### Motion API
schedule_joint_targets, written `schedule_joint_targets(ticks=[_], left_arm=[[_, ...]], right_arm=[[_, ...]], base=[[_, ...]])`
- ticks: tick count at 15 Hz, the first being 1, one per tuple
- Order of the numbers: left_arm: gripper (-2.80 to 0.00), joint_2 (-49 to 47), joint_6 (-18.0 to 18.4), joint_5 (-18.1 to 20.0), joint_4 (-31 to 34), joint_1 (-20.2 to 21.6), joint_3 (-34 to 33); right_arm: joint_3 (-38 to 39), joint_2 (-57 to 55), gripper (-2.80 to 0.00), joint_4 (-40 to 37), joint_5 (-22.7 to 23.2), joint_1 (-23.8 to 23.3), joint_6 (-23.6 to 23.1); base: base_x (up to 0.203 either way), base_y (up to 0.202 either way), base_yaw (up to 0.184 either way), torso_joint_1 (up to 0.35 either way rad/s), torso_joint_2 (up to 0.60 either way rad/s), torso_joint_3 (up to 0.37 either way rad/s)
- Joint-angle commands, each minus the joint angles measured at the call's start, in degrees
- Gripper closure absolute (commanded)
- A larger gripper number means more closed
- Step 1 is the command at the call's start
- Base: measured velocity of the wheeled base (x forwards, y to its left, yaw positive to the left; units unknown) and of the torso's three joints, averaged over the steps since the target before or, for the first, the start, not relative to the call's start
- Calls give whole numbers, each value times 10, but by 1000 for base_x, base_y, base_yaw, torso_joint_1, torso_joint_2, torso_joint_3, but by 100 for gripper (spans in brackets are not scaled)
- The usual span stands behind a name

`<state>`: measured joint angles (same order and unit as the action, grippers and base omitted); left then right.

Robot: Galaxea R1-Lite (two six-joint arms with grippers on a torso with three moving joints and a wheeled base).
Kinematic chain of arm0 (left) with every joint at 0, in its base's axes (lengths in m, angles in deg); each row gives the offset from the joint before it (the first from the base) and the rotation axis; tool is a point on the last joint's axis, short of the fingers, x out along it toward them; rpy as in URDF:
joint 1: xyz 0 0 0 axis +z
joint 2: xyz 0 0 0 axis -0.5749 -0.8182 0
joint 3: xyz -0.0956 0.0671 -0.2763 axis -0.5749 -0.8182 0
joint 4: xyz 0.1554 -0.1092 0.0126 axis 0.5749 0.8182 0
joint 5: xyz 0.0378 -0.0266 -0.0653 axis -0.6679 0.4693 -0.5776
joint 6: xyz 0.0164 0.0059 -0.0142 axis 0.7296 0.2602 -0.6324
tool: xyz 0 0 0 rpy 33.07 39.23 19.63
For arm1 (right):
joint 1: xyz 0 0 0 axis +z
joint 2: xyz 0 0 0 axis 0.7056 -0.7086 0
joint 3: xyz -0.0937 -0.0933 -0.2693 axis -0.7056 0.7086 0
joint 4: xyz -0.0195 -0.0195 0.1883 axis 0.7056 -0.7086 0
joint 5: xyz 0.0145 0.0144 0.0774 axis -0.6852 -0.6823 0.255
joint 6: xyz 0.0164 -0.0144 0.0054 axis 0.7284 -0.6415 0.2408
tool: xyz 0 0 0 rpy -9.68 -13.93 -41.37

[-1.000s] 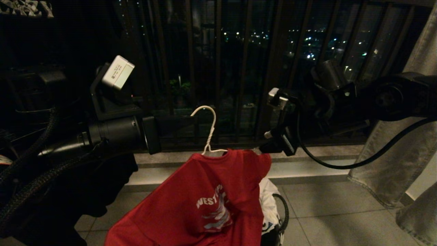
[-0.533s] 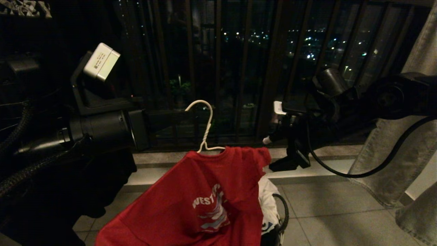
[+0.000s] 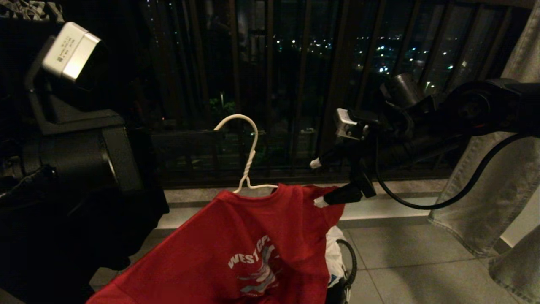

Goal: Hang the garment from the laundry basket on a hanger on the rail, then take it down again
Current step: Hang the clothes rack on the clothesline

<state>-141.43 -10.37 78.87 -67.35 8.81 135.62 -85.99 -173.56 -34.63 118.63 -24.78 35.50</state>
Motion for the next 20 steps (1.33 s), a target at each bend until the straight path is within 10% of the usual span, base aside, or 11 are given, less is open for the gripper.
schedule_joint_targets(ticks=[1,20], left_arm=[[0,23,-3,4,-2,0,-4],[0,74,-5,21,-7,0,-16]], right_arm=[[1,3,-280,-8,14,7,-3],[-27,-20,-280,-46,95,75,55]], base=[[0,0,0,0,0,0],[0,0,0,0,0,2]])
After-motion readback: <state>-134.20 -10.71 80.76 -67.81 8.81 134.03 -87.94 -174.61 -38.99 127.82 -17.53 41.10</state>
